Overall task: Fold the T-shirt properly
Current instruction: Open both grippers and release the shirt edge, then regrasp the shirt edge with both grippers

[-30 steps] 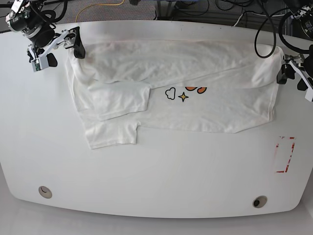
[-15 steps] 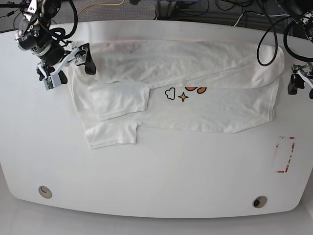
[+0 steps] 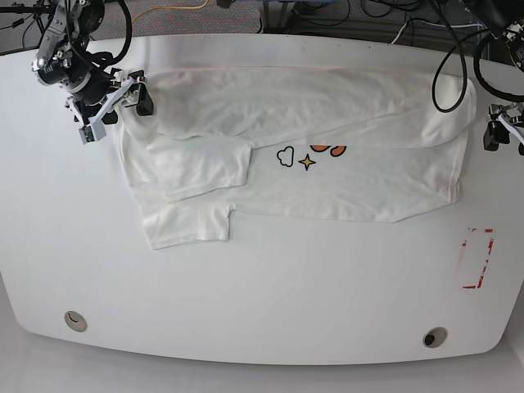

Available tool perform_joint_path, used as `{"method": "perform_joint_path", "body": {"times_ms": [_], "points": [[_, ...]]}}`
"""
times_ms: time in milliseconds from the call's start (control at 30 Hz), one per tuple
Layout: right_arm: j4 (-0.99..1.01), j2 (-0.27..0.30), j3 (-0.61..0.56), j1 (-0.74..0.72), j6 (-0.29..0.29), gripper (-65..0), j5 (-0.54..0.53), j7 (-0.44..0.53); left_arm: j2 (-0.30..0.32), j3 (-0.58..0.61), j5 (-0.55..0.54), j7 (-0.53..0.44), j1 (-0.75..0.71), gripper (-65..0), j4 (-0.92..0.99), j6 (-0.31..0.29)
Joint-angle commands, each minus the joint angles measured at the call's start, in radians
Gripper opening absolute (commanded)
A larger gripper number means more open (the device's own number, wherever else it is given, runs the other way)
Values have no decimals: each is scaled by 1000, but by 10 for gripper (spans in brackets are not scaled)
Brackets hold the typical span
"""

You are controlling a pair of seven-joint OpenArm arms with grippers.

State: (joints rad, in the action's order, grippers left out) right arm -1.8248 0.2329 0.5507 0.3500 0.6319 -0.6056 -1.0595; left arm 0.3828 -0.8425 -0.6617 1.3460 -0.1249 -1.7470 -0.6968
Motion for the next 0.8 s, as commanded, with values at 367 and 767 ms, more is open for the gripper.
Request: {"method": "perform_joint_path", "body": {"times_ms": [367,767], "points": [[-88,18,12,74,9,-607,-24,14,23,2,-10,-89,-29,-164,0,-1],[-148,15,36,176,7,-609,-18,14,23,18,-14,-87,-69,-164,0,-1]]}}
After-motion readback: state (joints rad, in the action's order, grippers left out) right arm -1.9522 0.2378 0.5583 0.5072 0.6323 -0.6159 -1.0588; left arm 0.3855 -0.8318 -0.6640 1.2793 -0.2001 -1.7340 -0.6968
